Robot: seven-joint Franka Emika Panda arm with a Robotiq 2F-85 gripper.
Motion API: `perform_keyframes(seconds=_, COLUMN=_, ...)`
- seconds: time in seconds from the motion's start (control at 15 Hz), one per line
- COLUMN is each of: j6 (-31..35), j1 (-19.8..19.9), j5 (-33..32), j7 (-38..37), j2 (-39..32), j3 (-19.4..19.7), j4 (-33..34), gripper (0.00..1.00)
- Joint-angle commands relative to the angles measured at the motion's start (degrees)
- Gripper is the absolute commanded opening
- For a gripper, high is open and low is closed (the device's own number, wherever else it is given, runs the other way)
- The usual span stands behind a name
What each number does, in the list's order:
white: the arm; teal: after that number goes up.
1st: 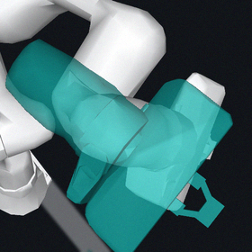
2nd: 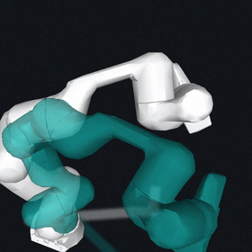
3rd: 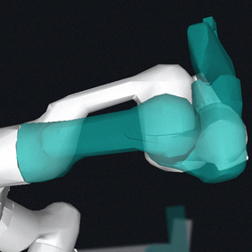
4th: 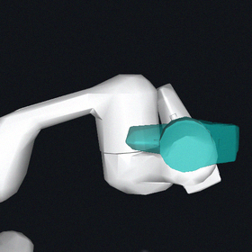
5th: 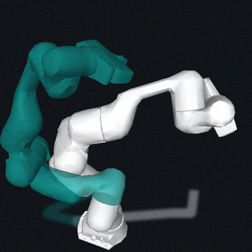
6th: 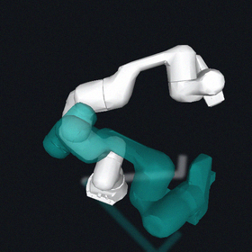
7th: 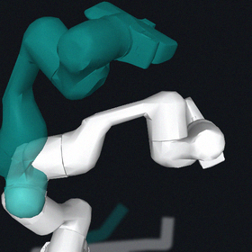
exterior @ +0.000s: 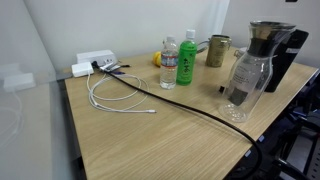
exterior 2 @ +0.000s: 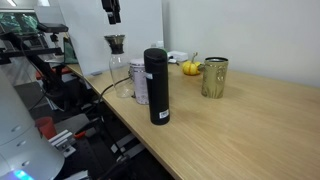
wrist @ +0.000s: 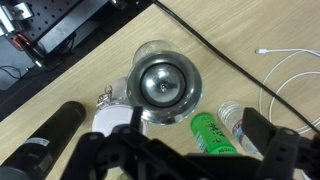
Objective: Pick up the silver lid from the left side of the table and place it on top of the clear bottle
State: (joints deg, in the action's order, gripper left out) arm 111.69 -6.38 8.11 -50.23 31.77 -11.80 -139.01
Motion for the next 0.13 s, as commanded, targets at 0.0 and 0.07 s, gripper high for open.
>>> perform_keyframes(seconds=0.0, j6=-0.22, j1=0.91, j5=0.43, j7=0.4, j2=0.07, j3=-0.74, j4=0.14, gripper=1.0)
perform_keyframes(seconds=0.07, j6=-0.21, j1=0.91, j5=0.43, j7=0.4, j2=0.07, j3=-0.74, j4=0.14, gripper=1.0)
